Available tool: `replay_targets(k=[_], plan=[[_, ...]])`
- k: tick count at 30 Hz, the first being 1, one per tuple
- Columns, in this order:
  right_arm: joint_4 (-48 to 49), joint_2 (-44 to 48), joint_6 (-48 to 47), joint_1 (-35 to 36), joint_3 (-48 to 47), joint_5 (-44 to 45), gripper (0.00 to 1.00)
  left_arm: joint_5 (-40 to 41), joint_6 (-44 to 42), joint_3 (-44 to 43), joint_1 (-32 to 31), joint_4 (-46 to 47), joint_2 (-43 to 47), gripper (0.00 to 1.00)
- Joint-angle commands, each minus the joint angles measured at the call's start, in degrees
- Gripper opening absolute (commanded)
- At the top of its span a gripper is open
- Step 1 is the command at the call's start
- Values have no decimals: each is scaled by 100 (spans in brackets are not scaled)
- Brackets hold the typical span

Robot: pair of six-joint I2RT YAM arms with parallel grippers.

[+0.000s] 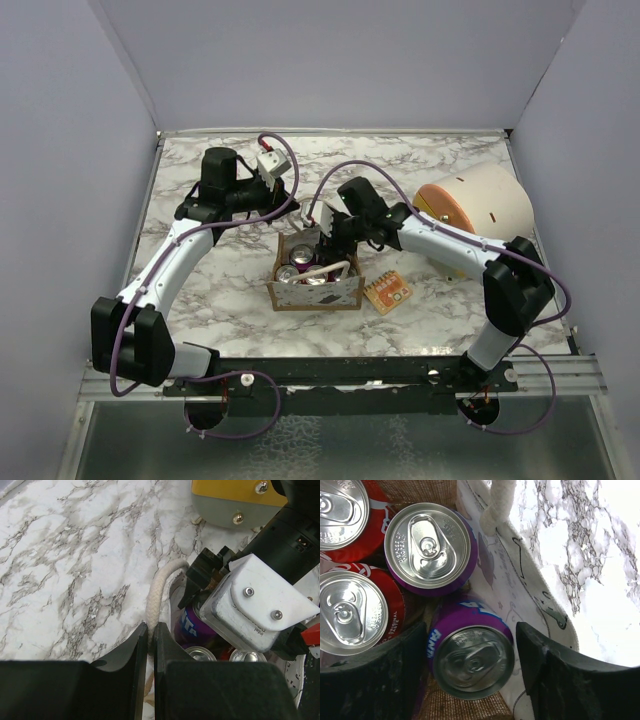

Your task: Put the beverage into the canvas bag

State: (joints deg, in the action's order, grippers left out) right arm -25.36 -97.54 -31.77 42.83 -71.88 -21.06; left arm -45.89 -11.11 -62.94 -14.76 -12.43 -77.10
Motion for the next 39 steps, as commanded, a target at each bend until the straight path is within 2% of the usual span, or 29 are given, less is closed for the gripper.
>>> replay_targets(k=[1, 7, 12, 19, 31, 39], plan=[[-189, -49, 109, -82, -236, -31, 64, -206, -72, 52, -35, 116, 200, 0], [-427, -148, 157, -82, -470, -91, 42, -201, -72, 87, -29, 130, 255, 0], [-546, -28, 283, -82, -626, -53, 35, -193, -71, 128, -33, 168, 296, 0], [-770, -75, 396, 26, -869, -449, 27, -209, -58, 134, -35, 191, 275, 0], [-712, -253, 493, 419, -1004, 768, 18, -196, -76, 211, -33, 252, 347, 0], [-560, -403, 483, 437, -662, 693, 22, -202, -76, 196, -35, 257, 323, 0]])
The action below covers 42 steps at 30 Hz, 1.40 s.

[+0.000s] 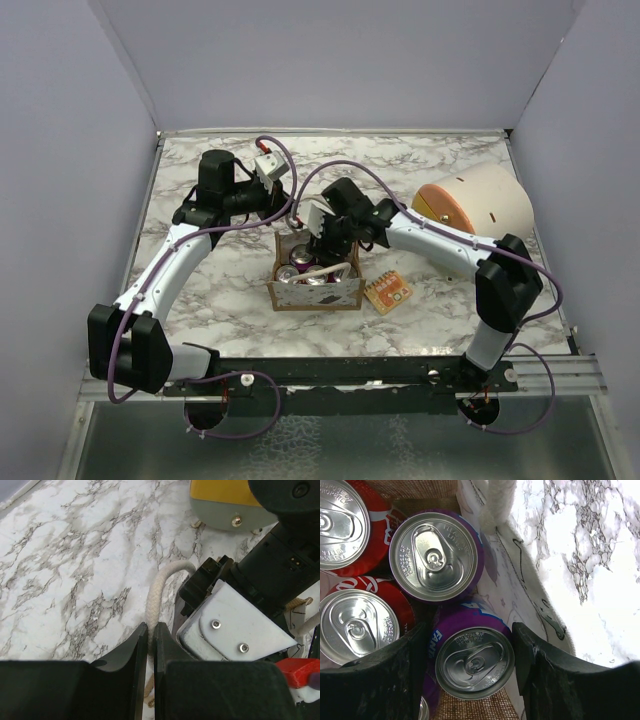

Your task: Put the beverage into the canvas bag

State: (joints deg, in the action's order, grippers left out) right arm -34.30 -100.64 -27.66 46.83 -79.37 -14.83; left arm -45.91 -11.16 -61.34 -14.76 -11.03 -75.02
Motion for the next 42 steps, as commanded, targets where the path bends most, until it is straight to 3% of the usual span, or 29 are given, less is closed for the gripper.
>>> replay_targets(k=[1, 8, 13, 15, 20, 42], plan=[[348, -132, 70, 37, 113, 42, 24, -201, -72, 41, -35, 117, 117, 0], [399, -236, 56, 46, 246, -29, 43, -184, -92, 49, -35, 116, 128, 0], [334, -40, 30, 46, 94, -29, 60, -198, -97, 35, -35, 112, 111, 0], [305, 36, 36, 46, 29, -34, 71, -197, -105, 35, -35, 103, 117, 0], [271, 159, 70, 46, -94, -33, 85, -187, -133, 75, -29, 110, 153, 0], [684, 1019, 131, -69, 526, -51, 86, -620, -164, -85, 122, 150, 247, 0]])
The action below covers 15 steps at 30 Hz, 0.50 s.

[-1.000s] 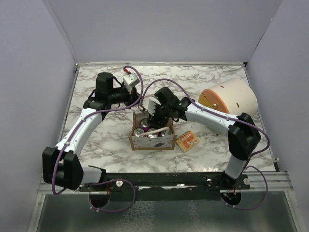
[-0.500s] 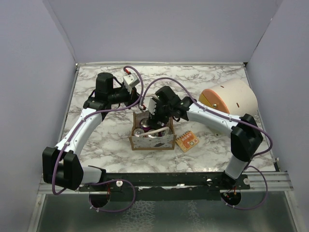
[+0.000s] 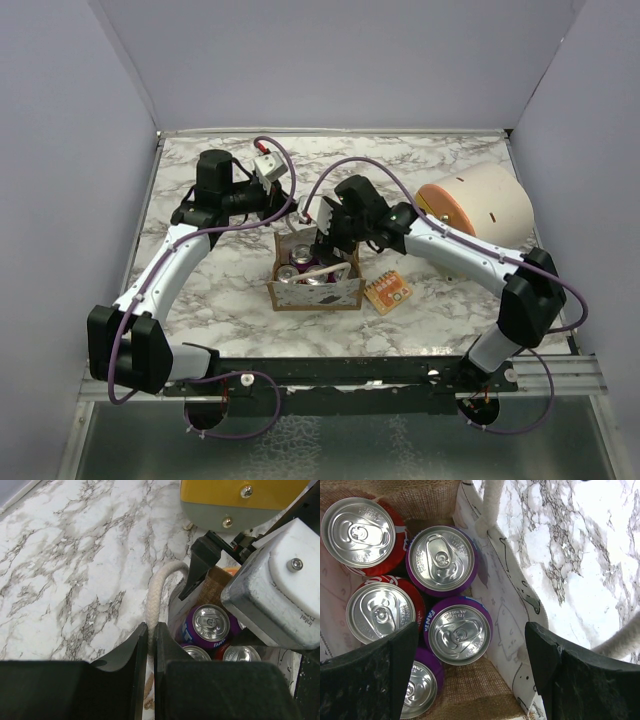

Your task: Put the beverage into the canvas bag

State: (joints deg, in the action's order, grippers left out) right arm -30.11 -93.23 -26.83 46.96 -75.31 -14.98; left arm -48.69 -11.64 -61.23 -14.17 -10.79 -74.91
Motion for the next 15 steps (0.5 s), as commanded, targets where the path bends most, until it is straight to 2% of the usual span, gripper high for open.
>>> replay_targets(k=[1, 15], plan=[[280, 328, 59, -102, 143, -70, 86, -343, -124, -80, 68, 132, 266, 0], [144, 960, 80, -280, 13, -435, 87, -78, -179, -46, 152, 189, 416, 1]])
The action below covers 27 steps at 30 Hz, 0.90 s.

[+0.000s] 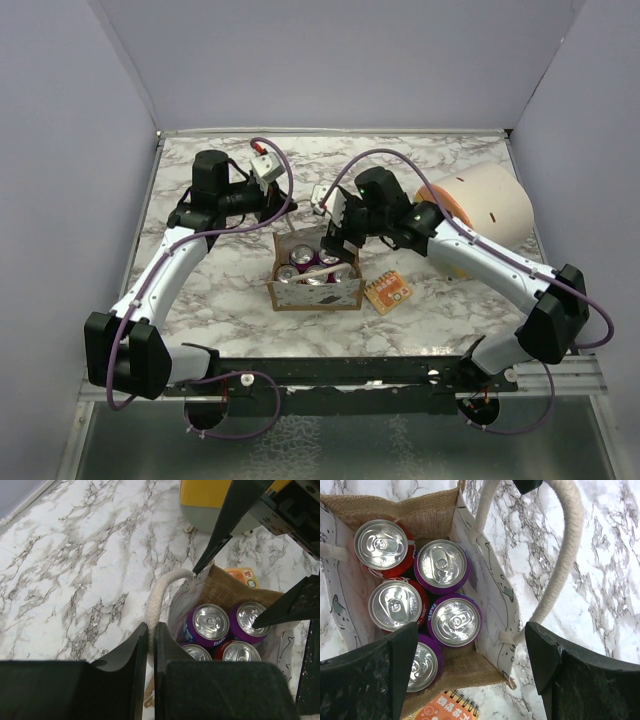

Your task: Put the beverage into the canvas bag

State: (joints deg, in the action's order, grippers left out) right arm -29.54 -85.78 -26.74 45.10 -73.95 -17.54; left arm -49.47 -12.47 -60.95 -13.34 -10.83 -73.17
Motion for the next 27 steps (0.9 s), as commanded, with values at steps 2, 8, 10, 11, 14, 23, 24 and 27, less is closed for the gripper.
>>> replay_targets(k=[2, 8, 10, 11, 14, 23, 24, 27], plan=[[80, 266, 96, -171, -158, -182, 87, 72, -122, -142, 69, 135, 237, 5], [102, 395, 273, -643, -279, -31, 88, 365, -269, -459, 95, -182, 208, 16], [114, 465, 357, -847, -341, -38, 89, 444, -318, -593, 100, -309, 207, 23], [122, 484, 409, -944, -373, -22, 89, 466, -344, -650, 102, -370, 199, 28], [139, 533, 568, -1218, -468, 126, 92, 485, -478, -874, 105, -608, 193, 45], [396, 591, 1015, -1950, -563, 1113, 100, 1382, -635, -1137, 210, -863, 344, 90], [427, 593, 1047, -1998, -571, 1278, 100, 1697, -564, -1132, 212, -790, 348, 94], [608, 561, 1118, -2077, -520, 1773, 100, 2861, -398, -1057, 226, -566, 409, 99]])
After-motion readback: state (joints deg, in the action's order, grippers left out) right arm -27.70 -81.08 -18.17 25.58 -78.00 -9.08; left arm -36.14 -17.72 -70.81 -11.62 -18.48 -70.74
